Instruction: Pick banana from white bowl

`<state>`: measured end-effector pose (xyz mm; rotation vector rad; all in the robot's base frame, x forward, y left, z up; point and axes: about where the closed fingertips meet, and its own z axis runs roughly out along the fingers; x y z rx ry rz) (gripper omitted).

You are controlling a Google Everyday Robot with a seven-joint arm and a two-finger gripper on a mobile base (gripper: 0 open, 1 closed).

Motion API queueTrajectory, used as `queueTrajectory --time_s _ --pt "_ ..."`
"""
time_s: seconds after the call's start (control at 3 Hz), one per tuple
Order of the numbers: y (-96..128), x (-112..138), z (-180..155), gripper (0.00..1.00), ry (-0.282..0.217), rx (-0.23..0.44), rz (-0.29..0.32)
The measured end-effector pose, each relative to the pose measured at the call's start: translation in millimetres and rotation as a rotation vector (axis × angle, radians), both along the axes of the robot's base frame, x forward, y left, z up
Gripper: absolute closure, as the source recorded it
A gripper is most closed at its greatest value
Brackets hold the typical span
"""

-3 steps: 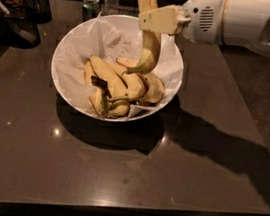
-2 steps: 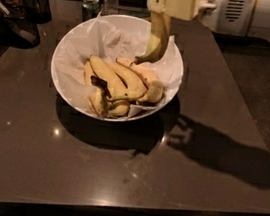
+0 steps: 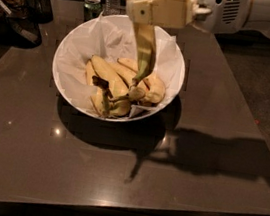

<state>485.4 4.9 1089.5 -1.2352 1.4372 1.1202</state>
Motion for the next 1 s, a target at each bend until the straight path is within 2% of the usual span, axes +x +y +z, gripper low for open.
queueTrajectory --time_s 0.33,0.67,1.0 --pt "26.3 -14.0 -37.3 1.00 0.115 -0.081 0.181" --pt "39.6 -28.5 -75.5 1.00 0.278 -0.174 0.304" --pt "39.6 -28.5 -75.5 1.00 0.278 -0.174 0.304"
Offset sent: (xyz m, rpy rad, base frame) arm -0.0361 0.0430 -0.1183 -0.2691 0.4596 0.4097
